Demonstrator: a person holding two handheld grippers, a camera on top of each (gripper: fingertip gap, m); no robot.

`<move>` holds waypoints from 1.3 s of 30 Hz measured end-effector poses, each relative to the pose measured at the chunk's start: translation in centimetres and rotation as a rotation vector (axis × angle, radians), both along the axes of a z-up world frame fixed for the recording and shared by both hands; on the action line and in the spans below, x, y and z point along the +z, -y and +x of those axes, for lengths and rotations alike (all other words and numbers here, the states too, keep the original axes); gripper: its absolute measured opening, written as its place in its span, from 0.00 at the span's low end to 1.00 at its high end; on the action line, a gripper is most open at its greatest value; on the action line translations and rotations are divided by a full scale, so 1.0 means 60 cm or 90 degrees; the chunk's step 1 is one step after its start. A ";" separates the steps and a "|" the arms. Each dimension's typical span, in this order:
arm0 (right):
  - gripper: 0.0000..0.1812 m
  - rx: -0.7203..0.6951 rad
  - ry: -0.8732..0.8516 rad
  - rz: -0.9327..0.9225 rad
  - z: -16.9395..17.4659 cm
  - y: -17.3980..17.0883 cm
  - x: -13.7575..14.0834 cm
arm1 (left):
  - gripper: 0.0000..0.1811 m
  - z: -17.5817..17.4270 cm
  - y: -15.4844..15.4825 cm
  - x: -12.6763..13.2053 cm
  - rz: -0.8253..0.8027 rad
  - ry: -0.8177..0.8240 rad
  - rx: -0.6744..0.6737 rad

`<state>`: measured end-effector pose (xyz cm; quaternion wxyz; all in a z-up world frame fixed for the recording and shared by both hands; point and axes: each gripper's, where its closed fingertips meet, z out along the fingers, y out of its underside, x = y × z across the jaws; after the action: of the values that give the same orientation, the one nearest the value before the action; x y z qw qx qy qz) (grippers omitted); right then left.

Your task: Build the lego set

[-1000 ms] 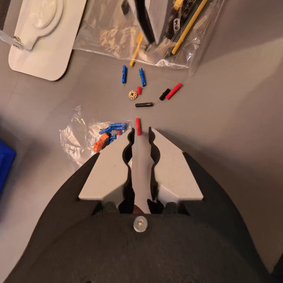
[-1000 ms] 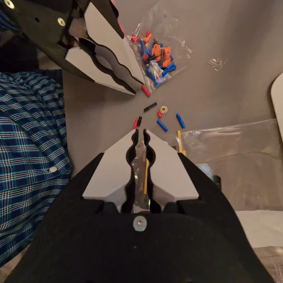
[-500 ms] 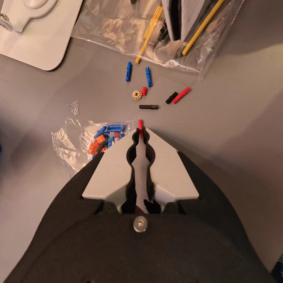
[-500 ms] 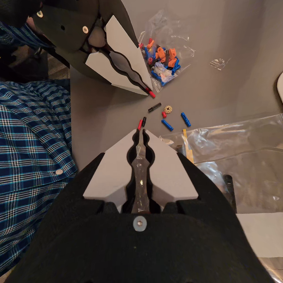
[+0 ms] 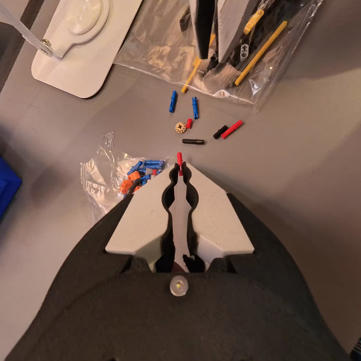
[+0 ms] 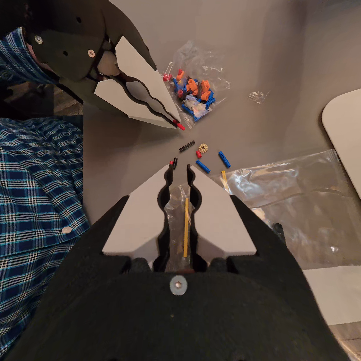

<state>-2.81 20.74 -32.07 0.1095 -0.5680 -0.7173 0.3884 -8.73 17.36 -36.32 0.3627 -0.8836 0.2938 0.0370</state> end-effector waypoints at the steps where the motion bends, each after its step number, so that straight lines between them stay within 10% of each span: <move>1: 0.07 0.002 -0.003 0.001 0.000 0.000 0.000 | 0.01 0.001 0.002 0.000 0.001 0.001 0.002; 39: 0.06 0.045 0.079 0.079 -0.017 0.027 -0.062 | 0.01 -0.015 0.053 -0.003 -0.014 0.046 0.023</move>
<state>-3.83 19.15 -35.78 0.0857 -0.5573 -0.7652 0.3107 -9.61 14.20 -36.53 0.3629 -0.8935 0.2645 0.0086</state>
